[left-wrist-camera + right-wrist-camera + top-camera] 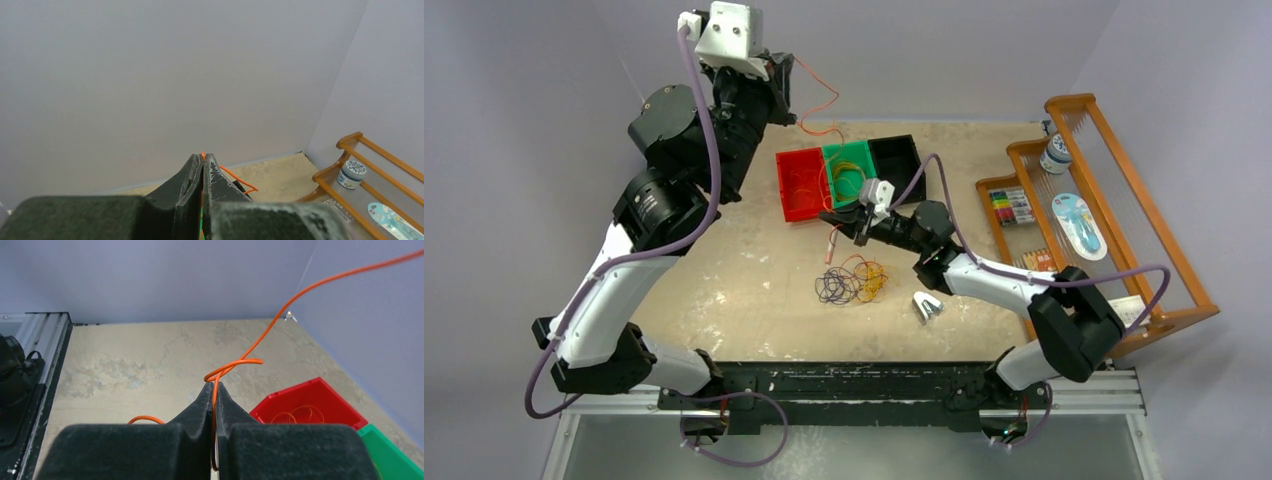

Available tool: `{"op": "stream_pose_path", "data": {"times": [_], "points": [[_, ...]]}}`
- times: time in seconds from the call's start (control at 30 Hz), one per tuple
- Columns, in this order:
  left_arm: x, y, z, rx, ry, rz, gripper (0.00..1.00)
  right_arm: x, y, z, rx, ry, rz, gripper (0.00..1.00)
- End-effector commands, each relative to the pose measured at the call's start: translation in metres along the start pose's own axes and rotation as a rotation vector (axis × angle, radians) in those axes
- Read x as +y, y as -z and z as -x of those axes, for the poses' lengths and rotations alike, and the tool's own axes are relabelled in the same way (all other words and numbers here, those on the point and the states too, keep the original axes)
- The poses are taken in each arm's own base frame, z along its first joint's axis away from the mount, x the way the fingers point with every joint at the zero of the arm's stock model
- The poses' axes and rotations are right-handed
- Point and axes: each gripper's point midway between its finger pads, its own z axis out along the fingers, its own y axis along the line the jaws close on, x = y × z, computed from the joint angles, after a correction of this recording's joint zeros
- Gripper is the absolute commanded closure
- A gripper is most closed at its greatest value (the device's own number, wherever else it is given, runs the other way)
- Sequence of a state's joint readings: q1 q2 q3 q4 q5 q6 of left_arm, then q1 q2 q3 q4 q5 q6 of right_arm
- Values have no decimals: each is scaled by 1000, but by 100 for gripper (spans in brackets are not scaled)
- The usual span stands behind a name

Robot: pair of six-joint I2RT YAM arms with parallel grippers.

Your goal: Untangle the cables

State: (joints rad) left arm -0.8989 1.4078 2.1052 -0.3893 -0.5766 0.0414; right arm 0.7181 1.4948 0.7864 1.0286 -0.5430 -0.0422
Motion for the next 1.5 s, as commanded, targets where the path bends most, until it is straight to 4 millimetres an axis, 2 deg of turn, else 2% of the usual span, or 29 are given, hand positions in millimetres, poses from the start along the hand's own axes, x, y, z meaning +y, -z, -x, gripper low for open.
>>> {"op": "stream_pose_path", "data": {"times": [0.0, 0.27, 0.5, 0.63, 0.93, 1.3, 1.47], "points": [[14, 14, 9, -23, 59, 40, 100, 12, 5, 36, -79, 34, 51, 100], [34, 29, -14, 25, 86, 128, 100, 22, 22, 58, -117, 47, 51, 100], [43, 40, -23, 40, 107, 146, 100, 23, 31, 50, -83, 46, 28, 100], [42, 42, -33, 65, 103, 143, 100, 29, 35, 53, -87, 43, 48, 100], [51, 52, -79, 157, 86, 204, 96, 25, 53, 71, -78, 70, -23, 100], [64, 68, -131, 244, 105, 289, 100, 10, 58, 74, -9, 90, -99, 100], [81, 54, -162, 318, 130, 317, 100, 12, 57, 71, 0, 77, -91, 100]]}}
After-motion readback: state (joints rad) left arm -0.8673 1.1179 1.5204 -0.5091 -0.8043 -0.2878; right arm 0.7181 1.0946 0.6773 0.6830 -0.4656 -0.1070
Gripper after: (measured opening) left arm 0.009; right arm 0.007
